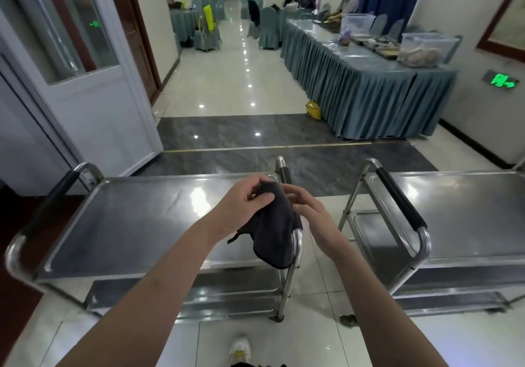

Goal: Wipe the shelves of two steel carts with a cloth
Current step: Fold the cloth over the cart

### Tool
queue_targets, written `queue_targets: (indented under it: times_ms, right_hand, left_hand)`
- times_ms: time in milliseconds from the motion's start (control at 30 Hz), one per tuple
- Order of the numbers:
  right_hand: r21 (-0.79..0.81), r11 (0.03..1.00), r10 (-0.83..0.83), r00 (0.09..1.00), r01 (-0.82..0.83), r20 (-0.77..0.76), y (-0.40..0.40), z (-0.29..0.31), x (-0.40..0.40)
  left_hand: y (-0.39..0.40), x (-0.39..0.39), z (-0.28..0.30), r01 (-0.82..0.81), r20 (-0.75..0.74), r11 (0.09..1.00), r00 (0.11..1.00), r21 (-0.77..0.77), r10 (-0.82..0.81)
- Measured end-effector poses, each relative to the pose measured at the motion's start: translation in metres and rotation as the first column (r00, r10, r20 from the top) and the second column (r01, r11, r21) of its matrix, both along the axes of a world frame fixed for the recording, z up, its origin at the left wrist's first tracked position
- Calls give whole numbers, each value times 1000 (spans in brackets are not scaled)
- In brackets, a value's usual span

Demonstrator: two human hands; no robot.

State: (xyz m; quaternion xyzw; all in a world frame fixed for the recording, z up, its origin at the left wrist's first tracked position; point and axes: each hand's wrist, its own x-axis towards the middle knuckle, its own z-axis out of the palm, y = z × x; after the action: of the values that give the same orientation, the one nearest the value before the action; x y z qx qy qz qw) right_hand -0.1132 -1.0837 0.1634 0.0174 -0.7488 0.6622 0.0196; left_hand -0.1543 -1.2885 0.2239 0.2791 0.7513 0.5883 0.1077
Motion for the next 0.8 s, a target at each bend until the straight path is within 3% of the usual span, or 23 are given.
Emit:
queue_targets:
  times_ms: [100,300,400,567,800]
  right_hand:
    - [140,990,-16,999,11,40,17,3,-23]
    - [380,921,30,990,-79,134,45,-15,-66]
    - [469,882,-88,993,39,83,50,-28,-84]
    - [392,864,-358,933,315,39,70,-33,-112]
    - [283,858,-448,894,429,0,90,-15,-143]
  left_hand:
    - [12,-30,9,92,-52,993,994,-73,-96]
    - [27,-88,8,129,-55,987,989,-97,-135]
    - [31,-115,6,116,-50,991,992,-61,-119]
    - [23,-168,-11,8,-148,988,988,-157,-32]
    - [22,-211,-46,-151,-221,930,972,-336,78]
